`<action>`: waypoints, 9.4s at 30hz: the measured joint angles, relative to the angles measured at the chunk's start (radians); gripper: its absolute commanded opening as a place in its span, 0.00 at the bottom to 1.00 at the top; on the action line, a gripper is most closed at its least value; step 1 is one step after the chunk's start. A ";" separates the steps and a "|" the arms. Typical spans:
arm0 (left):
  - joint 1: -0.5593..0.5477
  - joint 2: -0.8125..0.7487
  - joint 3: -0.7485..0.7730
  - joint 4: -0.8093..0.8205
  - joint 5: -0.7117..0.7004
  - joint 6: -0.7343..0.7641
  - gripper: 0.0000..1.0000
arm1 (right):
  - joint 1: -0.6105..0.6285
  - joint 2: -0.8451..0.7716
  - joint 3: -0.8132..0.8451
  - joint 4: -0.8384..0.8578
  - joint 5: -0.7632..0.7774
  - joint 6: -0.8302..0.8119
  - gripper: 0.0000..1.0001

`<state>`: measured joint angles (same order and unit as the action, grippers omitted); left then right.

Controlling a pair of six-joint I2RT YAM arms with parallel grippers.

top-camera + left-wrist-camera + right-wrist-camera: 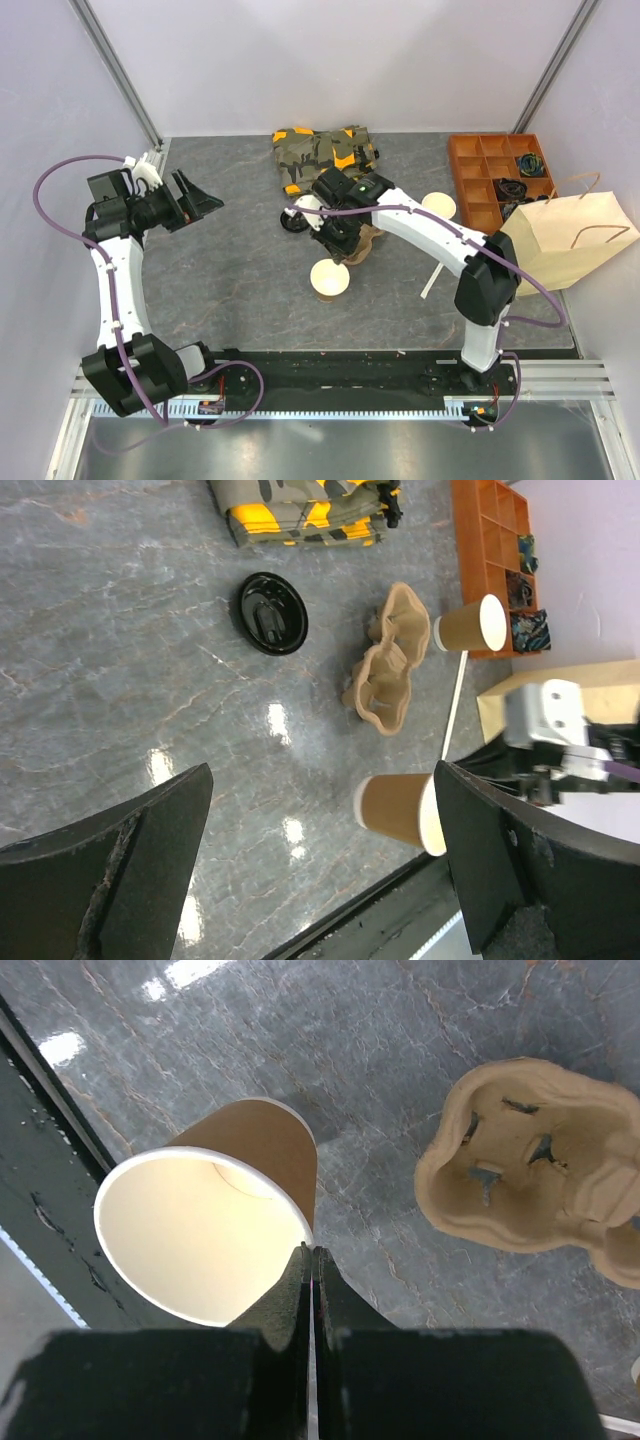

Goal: Pack the takeout coffee

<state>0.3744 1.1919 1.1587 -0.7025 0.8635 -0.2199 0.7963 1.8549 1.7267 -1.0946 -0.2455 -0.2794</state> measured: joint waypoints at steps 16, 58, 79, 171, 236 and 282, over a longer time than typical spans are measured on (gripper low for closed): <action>0.000 -0.001 0.000 -0.007 0.010 0.002 1.00 | 0.019 0.130 0.068 -0.013 0.019 0.029 0.04; -0.112 0.006 0.000 0.002 0.005 0.199 1.00 | -0.119 0.137 0.279 -0.024 -0.082 0.040 0.93; -0.515 0.299 -0.054 -0.003 -0.091 1.557 0.97 | -0.476 -0.148 0.050 0.355 -0.251 0.177 0.98; -0.883 0.073 0.109 -0.019 0.595 0.234 0.02 | -0.041 -0.773 -0.352 0.357 -0.440 -0.607 0.82; -0.951 0.016 0.031 -0.003 0.563 0.298 0.62 | 0.280 -0.715 -0.402 0.330 -0.194 -0.623 0.00; -0.714 -0.267 -0.381 0.401 0.058 -0.042 0.58 | -0.281 -0.446 -0.665 0.783 -0.796 0.610 0.00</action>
<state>-0.3393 0.9253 0.7780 -0.3012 0.9215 -0.2619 0.5152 1.4086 1.0622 -0.3115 -1.0416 0.3309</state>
